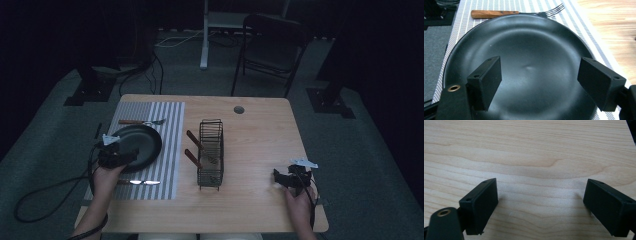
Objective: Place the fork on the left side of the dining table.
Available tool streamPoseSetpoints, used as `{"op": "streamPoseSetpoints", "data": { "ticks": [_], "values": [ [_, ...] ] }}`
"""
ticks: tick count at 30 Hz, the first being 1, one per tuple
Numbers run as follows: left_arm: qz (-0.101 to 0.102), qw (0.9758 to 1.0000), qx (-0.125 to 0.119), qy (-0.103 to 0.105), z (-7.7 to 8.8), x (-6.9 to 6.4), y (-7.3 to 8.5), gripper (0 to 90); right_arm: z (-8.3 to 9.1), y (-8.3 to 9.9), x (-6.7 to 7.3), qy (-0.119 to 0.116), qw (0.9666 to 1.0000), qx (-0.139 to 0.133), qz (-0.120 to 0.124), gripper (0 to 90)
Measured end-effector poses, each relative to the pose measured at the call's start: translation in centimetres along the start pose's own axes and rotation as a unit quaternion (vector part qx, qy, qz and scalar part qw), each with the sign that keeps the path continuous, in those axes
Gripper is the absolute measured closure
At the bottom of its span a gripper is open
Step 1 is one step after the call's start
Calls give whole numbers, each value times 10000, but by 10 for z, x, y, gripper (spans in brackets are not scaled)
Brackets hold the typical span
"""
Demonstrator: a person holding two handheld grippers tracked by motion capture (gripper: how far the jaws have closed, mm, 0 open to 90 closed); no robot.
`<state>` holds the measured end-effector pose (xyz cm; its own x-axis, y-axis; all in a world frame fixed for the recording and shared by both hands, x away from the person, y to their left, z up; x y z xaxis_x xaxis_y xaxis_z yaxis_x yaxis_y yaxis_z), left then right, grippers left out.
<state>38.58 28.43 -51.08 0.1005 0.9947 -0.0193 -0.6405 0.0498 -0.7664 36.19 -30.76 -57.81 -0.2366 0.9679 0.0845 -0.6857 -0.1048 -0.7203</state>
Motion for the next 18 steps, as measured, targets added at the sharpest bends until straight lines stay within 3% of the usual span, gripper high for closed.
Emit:
{"op": "streamPoseSetpoints", "data": {
  "ticks": [5, 8, 15, 18],
  "values": [
    [33, 9999, -60, 79, 11, -2, 11, 197, 0, 0, 0, 1, 10000, -1, 1, 120],
    [-75, 9999, -97, 81, 16, -6, 18, 197, 0, 0, 0, 2, 10000, 2, 2, 120],
    [-97, 9997, -4, 219, 21, -12, 35, 197, 0, 0, 0, 1, 10000, 2, -4, 120],
    [-143, 9997, -107, 184, 29, -13, 41, 197, 0, 0, 0, 0, 10000, -1, -12, 120]
  ]
}}
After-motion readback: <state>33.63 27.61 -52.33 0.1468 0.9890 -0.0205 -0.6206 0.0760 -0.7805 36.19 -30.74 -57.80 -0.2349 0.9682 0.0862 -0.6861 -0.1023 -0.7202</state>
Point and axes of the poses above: each handheld gripper's, and its own axes: z roughly backward along the jaws, y roughly out of its underside, x roughly to its left, the point moved 4 cm from there along -z, roughly forward along the jaws, and after that the axes turned 6 degrees about -y, right-handed, at the moved point
